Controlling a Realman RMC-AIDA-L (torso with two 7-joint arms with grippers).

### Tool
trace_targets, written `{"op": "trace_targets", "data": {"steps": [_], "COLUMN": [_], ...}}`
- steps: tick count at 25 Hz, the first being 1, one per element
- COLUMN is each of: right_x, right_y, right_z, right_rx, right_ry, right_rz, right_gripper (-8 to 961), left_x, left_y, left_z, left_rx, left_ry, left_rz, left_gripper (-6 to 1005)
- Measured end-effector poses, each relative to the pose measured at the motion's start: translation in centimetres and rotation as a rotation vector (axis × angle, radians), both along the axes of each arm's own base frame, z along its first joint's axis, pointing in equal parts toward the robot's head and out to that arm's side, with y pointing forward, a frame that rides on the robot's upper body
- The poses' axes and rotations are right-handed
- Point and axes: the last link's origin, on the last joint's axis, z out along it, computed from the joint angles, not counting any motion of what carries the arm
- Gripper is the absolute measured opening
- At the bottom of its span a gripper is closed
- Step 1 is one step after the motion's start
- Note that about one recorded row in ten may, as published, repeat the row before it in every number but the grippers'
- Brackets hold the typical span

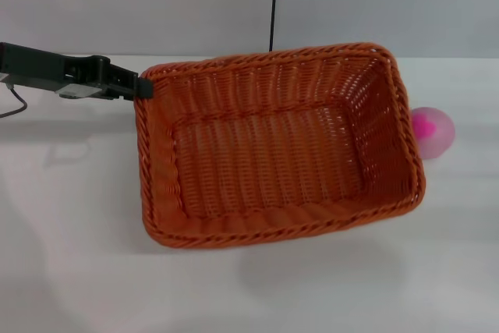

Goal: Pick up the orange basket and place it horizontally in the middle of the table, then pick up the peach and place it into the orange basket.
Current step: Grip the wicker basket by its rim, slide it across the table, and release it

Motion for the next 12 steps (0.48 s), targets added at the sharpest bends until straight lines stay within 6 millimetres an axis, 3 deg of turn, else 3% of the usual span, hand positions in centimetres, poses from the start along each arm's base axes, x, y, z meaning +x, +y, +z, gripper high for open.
{"op": "trace_targets", "data": {"steps": [7,8,12], "right_x": [-0.06,-0.05,-0.05], "right_y": [0.05,0.05,0.07], "right_z": [-0.04,-0.05,-0.09], "right_rx": [-0.003,-0.003,-0.006], "right_ry": [0.0,0.0,0.001], "right_rz": [0.003,0.002,0.002], "right_gripper": [571,571,571], "left_x": [-0.25,-0.35,-0.31], "left_y": [-0.02,0.04,0.12], "left_z": [0.01,0.12,0.22], "left_rx": [0.014,0.029,0.043], "left_ry": [0.002,-0.002,-0.011], "left_rz": [-0.013,-0.019,-0.027], "left_gripper": [227,443,531]}}
